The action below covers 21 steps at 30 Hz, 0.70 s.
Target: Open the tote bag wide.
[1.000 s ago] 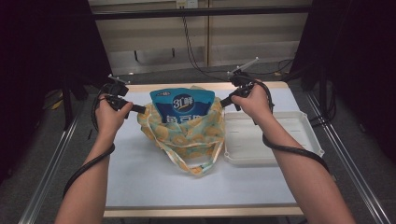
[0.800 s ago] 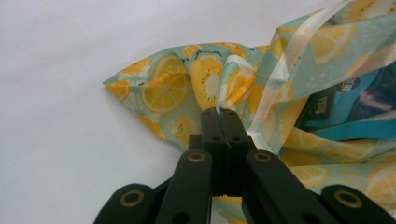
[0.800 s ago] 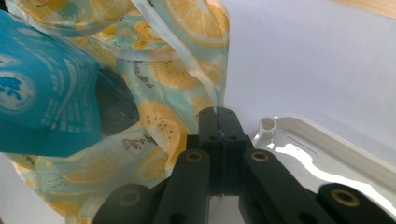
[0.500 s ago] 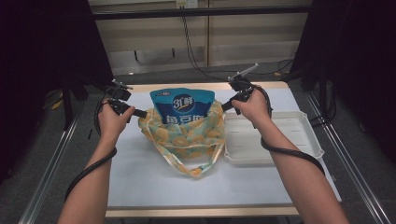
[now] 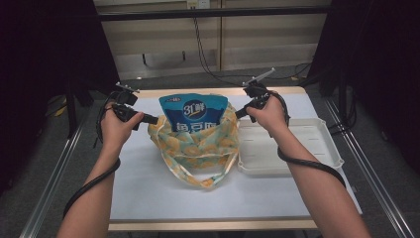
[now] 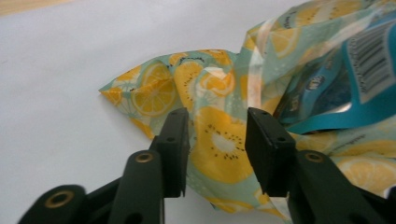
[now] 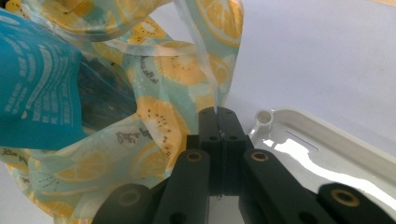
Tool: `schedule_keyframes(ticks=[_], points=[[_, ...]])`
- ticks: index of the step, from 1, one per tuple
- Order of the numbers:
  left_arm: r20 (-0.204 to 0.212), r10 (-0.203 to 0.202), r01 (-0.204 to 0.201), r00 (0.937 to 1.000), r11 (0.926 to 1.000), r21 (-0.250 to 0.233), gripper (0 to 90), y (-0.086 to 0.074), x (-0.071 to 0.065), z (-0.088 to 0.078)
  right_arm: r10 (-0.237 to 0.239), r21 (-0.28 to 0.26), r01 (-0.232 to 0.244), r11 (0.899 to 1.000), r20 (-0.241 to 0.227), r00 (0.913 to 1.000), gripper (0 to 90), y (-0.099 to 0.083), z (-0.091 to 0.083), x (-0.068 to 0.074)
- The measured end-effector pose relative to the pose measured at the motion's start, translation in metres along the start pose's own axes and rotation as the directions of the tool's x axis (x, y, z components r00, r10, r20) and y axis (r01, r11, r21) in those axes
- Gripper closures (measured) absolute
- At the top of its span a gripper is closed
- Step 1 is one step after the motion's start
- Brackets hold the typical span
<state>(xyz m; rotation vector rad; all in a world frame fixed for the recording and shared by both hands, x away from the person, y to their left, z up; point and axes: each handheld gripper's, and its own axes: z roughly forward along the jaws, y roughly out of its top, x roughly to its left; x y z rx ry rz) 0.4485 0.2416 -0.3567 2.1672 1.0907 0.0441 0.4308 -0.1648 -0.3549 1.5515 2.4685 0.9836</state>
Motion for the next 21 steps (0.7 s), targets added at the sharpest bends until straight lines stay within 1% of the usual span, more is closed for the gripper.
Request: schedule_keyframes(ticks=[1, 2, 3, 5, 6, 7, 8, 10, 11, 12, 13, 14, 15, 16, 17, 18, 19, 20, 21], points=[[0.005, 0.019, -0.019, 0.9998, 0.9998, 0.009, 55.0, 0.000, -0.001, -0.001, 0.006, -0.003, -0.006, 1.000, 0.002, 1.0000, 90.0, 0.000, -0.001, 0.001], [0.004, 0.018, -0.018, 0.9998, 0.9998, 0.005, 55.0, 0.000, -0.004, -0.001, 0.006, -0.003, -0.006, 1.000, 0.002, 1.0000, 90.0, 0.000, -0.001, 0.001], [0.000, 0.034, -0.034, 0.9994, 0.9993, 0.015, 52.4, 0.000, -0.005, -0.001, 0.005, -0.001, -0.005, 1.000, 0.001, 1.0000, 90.0, -0.001, 0.000, 0.001], [0.009, 0.035, -0.035, 0.9994, 0.9993, 0.016, 50.5, -0.001, -0.008, 0.001, -0.005, -0.003, 0.005, 1.000, 0.000, 1.0000, 90.0, -0.001, 0.000, 0.002], [0.005, 0.038, -0.038, 0.9993, 0.9991, 0.021, 49.3, -0.001, -0.008, 0.001, -0.008, -0.004, 0.008, 1.000, -0.003, 1.0000, 90.0, -0.001, 0.000, 0.002], [-0.004, 0.050, -0.049, 0.9988, 0.9983, 0.032, 47.7, -0.002, -0.009, 0.002, 0.000, 0.002, 0.000, 1.000, 0.002, 1.0000, 90.0, -0.001, -0.001, 0.002], [-0.015, 0.048, -0.047, 0.9987, 0.9983, 0.035, 45.1, -0.002, -0.009, 0.003, -0.003, -0.002, 0.003, 1.000, 0.002, 1.0000, 90.0, -0.002, 0.000, 0.003], [-0.019, 0.040, -0.040, 0.9990, 0.9991, 0.012, 37.9, -0.004, -0.010, 0.007, -0.002, -0.001, 0.002, 1.000, 0.002, 1.0000, 90.0, -0.002, -0.001, 0.003], [-0.020, 0.043, -0.043, 0.9989, 0.9988, 0.022, 37.9, -0.004, -0.011, 0.008, -0.003, -0.002, 0.003, 1.000, 0.003, 1.0000, 90.0, -0.002, -0.001, 0.003], [-0.033, 0.048, -0.047, 0.9983, 0.9985, 0.028, 34.9, -0.005, -0.011, 0.010, -0.001, -0.001, 0.001, 1.000, 0.004, 1.0000, 90.0, -0.002, -0.001, 0.003], [-0.040, 0.042, -0.041, 0.9983, 0.9989, 0.022, 32.0, -0.006, -0.013, 0.013, -0.009, -0.008, 0.009, 1.000, -0.001, 1.0000, 90.0, -0.002, 0.000, 0.003], [-0.044, 0.061, -0.060, 0.9972, 0.9974, 0.040, 31.4, -0.006, -0.012, 0.015, -0.001, 0.000, 0.001, 1.000, 0.003, 1.0000, 90.0, -0.003, 0.000, 0.003], [-0.043, 0.063, -0.061, 0.9971, 0.9974, 0.039, 30.7, -0.007, -0.012, 0.018, -0.004, -0.002, 0.004, 1.000, 0.000, 1.0000, 90.0, -0.003, 0.001, 0.002], [-0.040, 0.071, -0.069, 0.9967, 0.9964, 0.050, 33.1, -0.008, -0.011, 0.020, 0.001, 0.003, -0.001, 1.000, 0.002, 1.0000, 90.0, -0.004, 0.002, 0.002], [-0.042, 0.068, -0.066, 0.9968, 0.9969, 0.043, 33.1, -0.008, -0.010, 0.022, 0.001, 0.003, -0.001, 1.000, 0.002, 1.0000, 90.0, -0.004, 0.002, 0.002], [-0.037, 0.060, -0.058, 0.9975, 0.9976, 0.038, 35.2, -0.009, -0.010, 0.024, -0.004, 0.005, 0.004, 1.000, 0.001, 1.0000, 90.0, -0.004, 0.002, 0.002], [-0.023, 0.062, -0.061, 0.9978, 0.9972, 0.044, 42.4, -0.010, -0.008, 0.026, 0.001, 0.006, -0.001, 1.000, 0.002, 1.0000, 90.0, -0.005, 0.003, 0.002], [-0.015, 0.046, -0.046, 0.9988, 0.9982, 0.040, 49.1, -0.011, -0.008, 0.029, 0.001, 0.007, -0.001, 1.000, 0.002, 1.0000, 90.0, -0.005, 0.003, 0.002], [-0.020, 0.041, -0.040, 0.9990, 0.9983, 0.043, 53.0, -0.011, -0.006, 0.030, -0.006, 0.002, 0.006, 1.000, -0.004, 1.0000, 90.0, -0.005, 0.004, 0.001]])
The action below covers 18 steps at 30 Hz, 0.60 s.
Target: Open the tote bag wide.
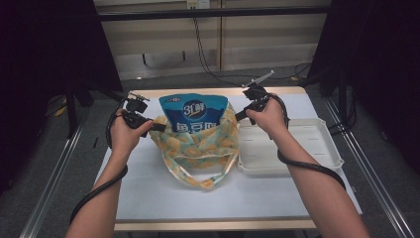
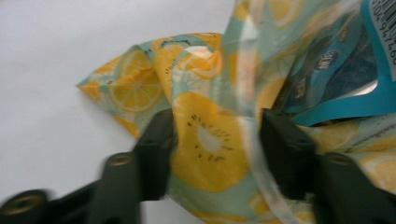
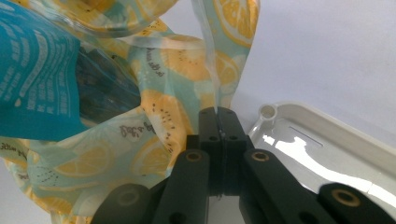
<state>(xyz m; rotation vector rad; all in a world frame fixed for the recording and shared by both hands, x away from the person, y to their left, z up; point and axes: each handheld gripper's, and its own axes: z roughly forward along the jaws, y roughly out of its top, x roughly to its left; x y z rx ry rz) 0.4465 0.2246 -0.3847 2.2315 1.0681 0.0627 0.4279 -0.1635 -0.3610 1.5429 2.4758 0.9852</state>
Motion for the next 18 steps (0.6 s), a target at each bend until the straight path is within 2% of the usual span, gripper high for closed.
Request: schedule_keyframes(ticks=[2, 5, 6, 7, 9, 10, 18], points=[[0.031, -0.016, 0.016, 0.9994, 0.9997, -0.018, 72.1, -0.003, 0.004, 0.002, 0.006, 0.001, -0.006, 1.000, 0.006, 1.0000, 90.0, 0.000, 0.000, -0.001], [0.036, -0.040, 0.041, 0.9985, 0.9989, -0.021, 85.5, -0.005, 0.008, 0.005, 0.007, 0.000, -0.007, 1.000, 0.005, 1.0000, 90.0, 0.000, 0.002, -0.002], [0.036, -0.034, 0.035, 0.9988, 0.9993, -0.012, 86.8, -0.006, 0.009, 0.006, 0.001, -0.003, -0.001, 1.000, 0.004, 1.0000, 90.0, 0.000, 0.003, -0.003], [0.031, -0.050, 0.051, 0.9983, 0.9985, -0.019, 88.1, -0.007, 0.010, 0.007, 0.010, 0.004, -0.010, 1.000, 0.008, 0.9999, 90.0, 0.001, 0.003, -0.003], [0.040, -0.041, 0.041, 0.9984, 0.9991, -0.006, 89.0, -0.009, 0.013, 0.008, 0.010, 0.002, -0.010, 1.000, 0.010, 0.9999, 90.0, 0.001, 0.005, -0.005], [0.038, -0.050, 0.050, 0.9980, 0.9987, -0.006, 89.5, -0.009, 0.013, 0.009, 0.009, 0.003, -0.009, 1.000, 0.010, 0.9999, 90.0, 0.002, 0.006, -0.006], [0.035, -0.062, 0.062, 0.9975, 0.9980, 0.013, 89.8, -0.014, 0.019, 0.016, 0.006, 0.023, -0.006, 1.000, 0.009, 0.9999, 90.0, 0.005, 0.022, -0.008]])
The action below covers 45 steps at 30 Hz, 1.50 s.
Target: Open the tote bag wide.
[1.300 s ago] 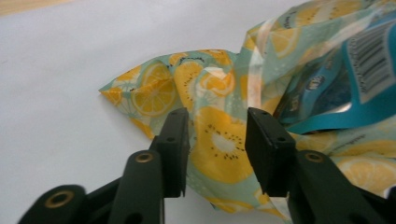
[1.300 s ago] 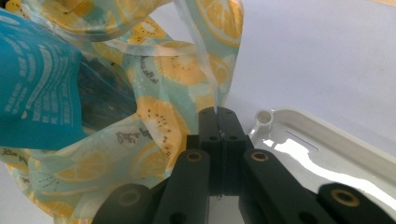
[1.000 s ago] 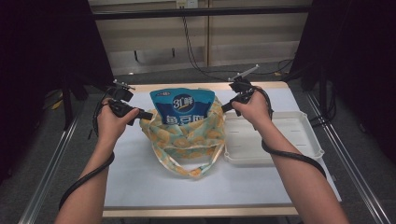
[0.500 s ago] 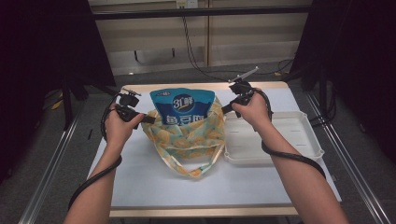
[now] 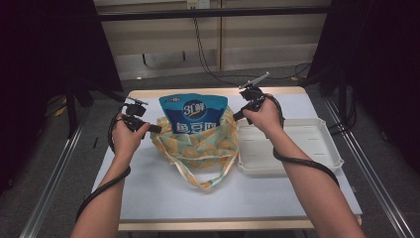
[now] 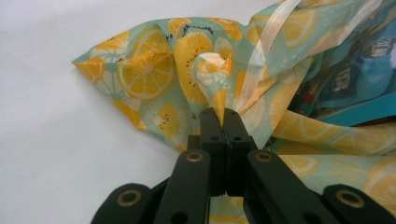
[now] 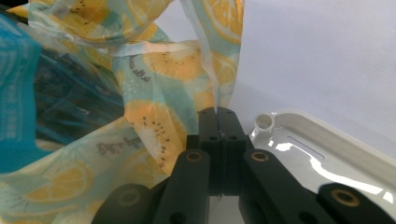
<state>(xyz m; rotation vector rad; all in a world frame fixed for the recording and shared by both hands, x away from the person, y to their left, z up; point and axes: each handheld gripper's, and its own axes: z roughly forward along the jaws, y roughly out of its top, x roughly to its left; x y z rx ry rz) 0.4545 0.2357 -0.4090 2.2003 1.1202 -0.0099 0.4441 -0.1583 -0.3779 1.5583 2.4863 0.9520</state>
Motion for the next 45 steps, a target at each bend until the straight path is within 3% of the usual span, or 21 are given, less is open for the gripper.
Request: schedule_keyframes(ticks=[3, 6, 12, 13, 15, 18, 20, 25, 28, 29, 31, 33, 35, 39, 43, 44, 45], points=[[-0.003, 0.001, -0.001, 1.0000, 1.0000, 0.009, 89.8, -0.001, 0.002, 0.001, 0.018, 0.008, -0.018, 1.000, -0.001, 0.9998, 90.0, 0.001, 0.006, -0.001], [-0.003, -0.007, 0.007, 1.0000, 1.0000, 0.004, 89.8, -0.003, 0.003, 0.003, 0.005, 0.009, -0.005, 1.000, 0.003, 1.0000, 90.0, 0.001, 0.012, -0.005], [-0.002, -0.017, 0.017, 0.9998, 0.9997, 0.016, 89.8, -0.005, 0.006, 0.006, 0.039, 0.021, -0.040, 0.999, 0.014, 0.9991, 90.0, 0.002, 0.021, -0.009], [-0.002, -0.009, 0.009, 1.0000, 0.9996, 0.025, 89.8, -0.006, 0.007, 0.006, 0.026, 0.012, -0.026, 1.000, 0.008, 0.9996, 90.0, 0.001, 0.024, -0.011], [-0.010, 0.004, -0.004, 0.9999, 0.9992, 0.039, 89.8, -0.006, 0.008, 0.005, 0.059, 0.025, -0.060, 0.998, 0.007, 0.9982, 90.0, 0.000, 0.026, -0.011], [-0.009, -0.007, 0.007, 0.9999, 0.9994, 0.033, 89.6, -0.008, 0.006, 0.007, 0.045, 0.035, -0.046, 0.998, 0.013, 0.9989, 90.0, -0.001, 0.030, -0.015], [-0.004, 0.009, -0.008, 1.0000, 0.9990, 0.045, 89.6, -0.009, 0.007, 0.006, 0.073, 0.030, -0.073, 0.997, 0.002, 0.9974, 90.0, -0.001, 0.031, -0.015], [-0.003, -0.005, 0.005, 1.0000, 0.9995, 0.031, 89.2, -0.010, 0.005, 0.003, 0.053, 0.021, -0.053, 0.998, -0.010, 0.9986, 90.0, -0.003, 0.027, -0.014], [-0.007, -0.028, 0.028, 0.9996, 0.9996, 0.003, 88.9, -0.010, 0.002, 0.001, 0.048, 0.006, -0.048, 0.999, -0.006, 0.9989, 83.8, -0.003, 0.020, -0.013], [-0.008, -0.004, 0.004, 1.0000, 0.9997, 0.023, 88.1, -0.009, 0.003, -0.001, 0.046, 0.003, -0.046, 0.999, -0.007, 0.9989, 83.5, -0.004, 0.019, -0.012], [-0.020, -0.020, 0.020, 0.9996, 0.9998, 0.001, 84.6, -0.009, 0.001, -0.001, 0.037, -0.008, -0.037, 0.999, -0.008, 0.9993, 78.9, -0.005, 0.014, -0.012], [-0.042, -0.021, 0.021, 0.9989, 0.9998, -0.001, 75.4, -0.009, 0.001, -0.003, 0.029, -0.013, -0.030, 0.999, -0.007, 0.9995, 77.8, -0.006, 0.009, -0.010], [-0.032, -0.031, 0.031, 0.9990, 0.9995, -0.011, 70.0, -0.010, 0.001, -0.005, 0.016, -0.021, -0.017, 1.000, -0.014, 0.9998, 75.2, -0.007, 0.004, -0.008], [-0.073, -0.045, 0.042, 0.9963, 0.9984, -0.036, 51.6, -0.010, -0.002, -0.008, -0.010, -0.018, 0.010, 1.000, -0.011, 0.9999, 72.0, -0.010, -0.005, -0.004], [-0.064, -0.048, 0.046, 0.9968, 0.9985, -0.032, 47.7, -0.010, -0.003, -0.013, -0.027, -0.030, 0.026, 0.999, -0.022, 0.9994, 68.5, -0.015, -0.009, -0.002], [-0.067, -0.030, 0.028, 0.9973, 0.9992, -0.028, 47.2, -0.010, -0.003, -0.015, -0.024, -0.031, 0.023, 0.999, -0.025, 0.9994, 67.7, -0.017, -0.010, -0.001], [-0.065, -0.049, 0.046, 0.9967, 0.9978, -0.049, 47.2, -0.010, -0.005, -0.016, -0.032, -0.039, 0.031, 0.999, -0.031, 0.9990, 67.1, -0.018, -0.011, -0.001]])
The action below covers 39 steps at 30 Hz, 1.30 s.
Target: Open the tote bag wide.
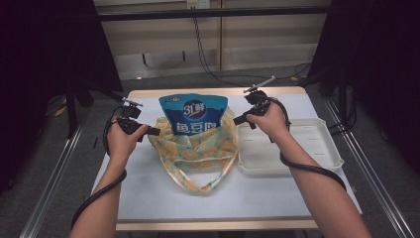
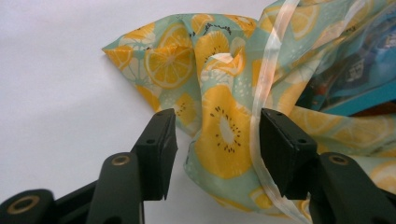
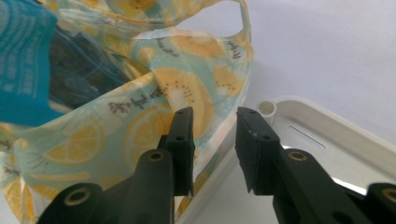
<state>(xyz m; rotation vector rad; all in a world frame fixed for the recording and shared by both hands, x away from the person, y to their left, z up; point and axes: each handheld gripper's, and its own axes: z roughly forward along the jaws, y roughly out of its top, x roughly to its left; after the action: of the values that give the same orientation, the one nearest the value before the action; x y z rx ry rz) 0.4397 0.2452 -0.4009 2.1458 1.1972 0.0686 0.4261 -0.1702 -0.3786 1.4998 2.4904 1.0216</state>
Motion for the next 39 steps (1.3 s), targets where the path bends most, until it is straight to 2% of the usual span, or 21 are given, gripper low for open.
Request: schedule_keyframes(ticks=[4, 5, 7, 9, 10, 14, 16, 17, 19, 21, 22, 24, 25, 29, 30, 32, 33, 34, 36, 38, 39], points=[[0.004, 0.023, -0.023, 0.9997, 0.9997, 0.013, 42.8, -0.001, -0.001, -0.009, -0.026, 0.001, 0.026, 1.000, -0.022, 0.9994, 63.2, -0.005, -0.004, 0.003], [0.006, 0.004, -0.004, 1.0000, 1.0000, -0.004, 41.9, -0.001, -0.002, -0.009, -0.027, 0.001, 0.027, 1.000, -0.027, 0.9993, 62.8, -0.007, -0.007, 0.005], [0.005, 0.018, -0.018, 0.9998, 0.9997, 0.015, 39.8, -0.002, -0.003, -0.011, -0.038, -0.007, 0.038, 0.999, -0.033, 0.9987, 60.8, -0.009, -0.009, 0.007], [0.011, 0.004, -0.004, 0.9999, 1.0000, 0.008, 38.7, -0.003, -0.006, -0.012, -0.062, -0.008, 0.062, 0.998, -0.037, 0.9974, 58.6, -0.011, -0.010, 0.009], [0.014, 0.023, -0.024, 0.9996, 0.9995, 0.020, 38.7, -0.004, -0.006, -0.014, -0.077, -0.006, 0.076, 0.997, -0.039, 0.9963, 57.4, -0.012, -0.010, 0.010], [0.012, 0.022, -0.022, 0.9997, 0.9998, 0.001, 38.2, -0.006, -0.016, -0.018, -0.102, -0.009, 0.102, 0.995, -0.052, 0.9934, 56.7, -0.016, -0.011, 0.015], [-0.001, 0.038, -0.038, 0.9993, 0.9992, 0.013, 38.1, -0.007, -0.020, -0.018, -0.110, -0.015, 0.109, 0.994, -0.060, 0.9921, 55.7, -0.018, -0.012, 0.017], [0.013, 0.045, -0.045, 0.9989, 0.9989, 0.013, 38.2, -0.008, -0.020, -0.018, -0.115, -0.013, 0.114, 0.993, -0.067, 0.9911, 55.7, -0.018, -0.012, 0.018], [0.015, 0.033, -0.033, 0.9993, 0.9994, -0.001, 38.2, -0.010, -0.022, -0.017, -0.127, -0.011, 0.126, 0.992, -0.078, 0.9889, 54.7, -0.020, -0.012, 0.021], [0.016, 0.041, -0.041, 0.9990, 0.9991, 0.004, 38.1, -0.012, -0.022, -0.017, -0.139, -0.010, 0.139, 0.990, -0.086, 0.9866, 51.8, -0.022, -0.011, 0.024], [0.025, 0.016, -0.015, 0.9996, 0.9997, -0.018, 37.5, -0.014, -0.024, -0.015, -0.143, -0.018, 0.142, 0.990, -0.091, 0.9855, 48.8, -0.022, -0.010, 0.025], [0.021, 0.029, -0.029, 0.9993, 0.9995, -0.013, 36.9, -0.017, -0.023, -0.015, -0.169, -0.050, 0.165, 0.985, -0.104, 0.9800, 42.9, -0.023, -0.008, 0.027], [0.019, 0.014, -0.014, 0.9997, 0.9996, -0.025, 36.1, -0.018, -0.025, -0.013, -0.185, -0.067, 0.178, 0.982, -0.107, 0.9770, 42.8, -0.022, -0.007, 0.029], [0.024, 0.013, -0.012, 0.9996, 0.9998, -0.018, 36.1, -0.022, -0.026, -0.009, -0.212, -0.075, 0.204, 0.976, -0.127, 0.9689, 42.7, -0.023, -0.002, 0.033], [0.011, 0.030, -0.030, 0.9995, 0.9995, -0.009, 36.1, -0.023, -0.025, -0.009, -0.216, -0.080, 0.207, 0.975, -0.131, 0.9676, 42.7, -0.024, 0.000, 0.034], [0.024, 0.013, -0.013, 0.9996, 0.9998, -0.017, 36.1, -0.025, -0.025, -0.007, -0.236, -0.078, 0.227, 0.971, -0.127, 0.9634, 42.8, -0.024, 0.003, 0.036], [0.018, 0.028, -0.028, 0.9994, 0.9996, -0.006, 36.2, -0.026, -0.024, -0.006, -0.237, -0.078, 0.228, 0.971, -0.130, 0.9629, 43.2, -0.023, 0.004, 0.037], [0.018, 0.014, -0.014, 0.9997, 0.9998, -0.017, 36.2, -0.027, -0.026, -0.005, -0.239, -0.076, 0.231, 0.970, -0.129, 0.9623, 44.0, -0.023, 0.005, 0.037], [0.026, 0.026, -0.026, 0.9993, 0.9997, 0.000, 36.7, -0.029, -0.026, -0.002, -0.243, -0.074, 0.235, 0.969, -0.136, 0.9604, 46.3, -0.022, 0.007, 0.038], [0.036, 0.020, -0.020, 0.9992, 0.9998, -0.003, 36.8, -0.031, -0.026, 0.000, -0.267, -0.065, 0.261, 0.963, -0.136, 0.9540, 50.1, -0.020, 0.008, 0.041], [0.029, 0.001, 0.000, 0.9996, 0.9998, -0.018, 37.3, -0.033, -0.027, 0.001, -0.274, -0.059, 0.269, 0.961, -0.130, 0.9527, 51.3, -0.020, 0.008, 0.042]])
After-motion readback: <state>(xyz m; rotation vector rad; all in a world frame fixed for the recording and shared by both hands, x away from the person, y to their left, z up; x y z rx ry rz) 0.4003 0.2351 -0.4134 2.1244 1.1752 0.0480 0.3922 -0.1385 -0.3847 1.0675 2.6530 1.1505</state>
